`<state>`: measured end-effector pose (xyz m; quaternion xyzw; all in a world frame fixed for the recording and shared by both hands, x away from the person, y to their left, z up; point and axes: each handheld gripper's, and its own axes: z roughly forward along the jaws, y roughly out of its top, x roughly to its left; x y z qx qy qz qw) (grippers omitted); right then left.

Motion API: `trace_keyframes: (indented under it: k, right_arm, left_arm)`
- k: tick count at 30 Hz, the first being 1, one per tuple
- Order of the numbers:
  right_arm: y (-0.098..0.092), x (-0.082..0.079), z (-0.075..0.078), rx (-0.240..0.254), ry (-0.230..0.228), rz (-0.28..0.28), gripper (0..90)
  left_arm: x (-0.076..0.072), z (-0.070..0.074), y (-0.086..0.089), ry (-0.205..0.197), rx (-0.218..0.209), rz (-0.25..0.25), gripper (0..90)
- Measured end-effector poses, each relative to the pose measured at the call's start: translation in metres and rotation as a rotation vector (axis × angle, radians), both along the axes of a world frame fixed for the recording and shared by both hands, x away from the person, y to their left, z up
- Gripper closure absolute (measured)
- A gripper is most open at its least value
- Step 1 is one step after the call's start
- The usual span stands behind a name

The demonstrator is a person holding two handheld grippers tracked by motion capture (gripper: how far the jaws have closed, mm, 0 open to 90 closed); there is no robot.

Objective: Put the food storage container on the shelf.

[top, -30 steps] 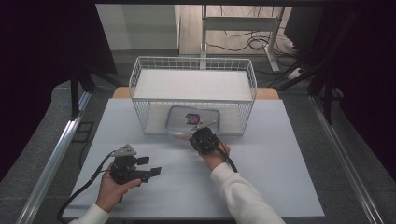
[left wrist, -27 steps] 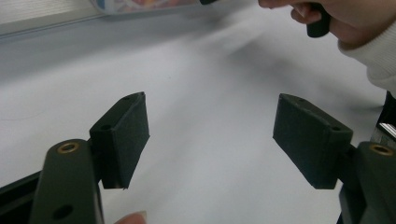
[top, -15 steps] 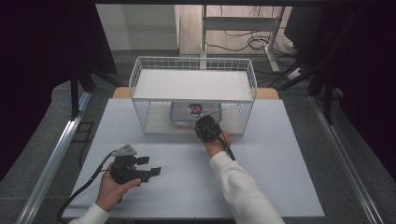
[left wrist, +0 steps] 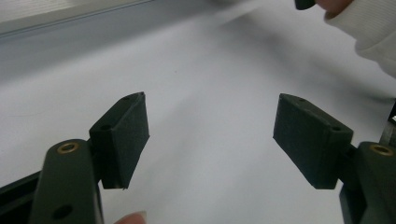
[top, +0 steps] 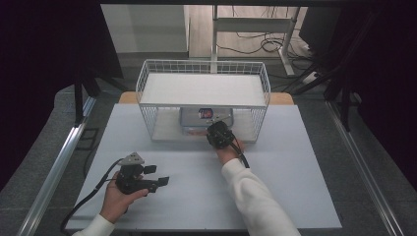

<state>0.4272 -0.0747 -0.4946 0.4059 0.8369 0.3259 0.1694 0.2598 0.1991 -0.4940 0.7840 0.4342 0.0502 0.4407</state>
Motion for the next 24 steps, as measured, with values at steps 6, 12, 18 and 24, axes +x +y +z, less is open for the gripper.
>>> trace_keyframes:
  k: [6, 12, 18, 24]
  right_arm:
    - [-0.014, -0.023, 0.012, -0.018, -0.049, 0.074, 88.4]
    - [-0.045, -0.059, 0.025, 0.048, -0.071, 0.135, 86.5]
    - [-0.082, -0.094, 0.031, 0.087, -0.092, 0.171, 86.5]
    - [-0.123, -0.121, 0.033, 0.096, -0.107, 0.174, 86.5]
  left_arm:
    - [-0.002, 0.0, -0.001, -0.002, 0.014, 0.002, 26.1]
    - [-0.004, 0.0, -0.001, -0.002, 0.021, 0.008, 25.9]
    - [-0.005, 0.0, -0.002, 0.003, 0.016, 0.017, 25.9]
    - [-0.005, 0.0, -0.002, -0.002, 0.025, 0.03, 25.8]
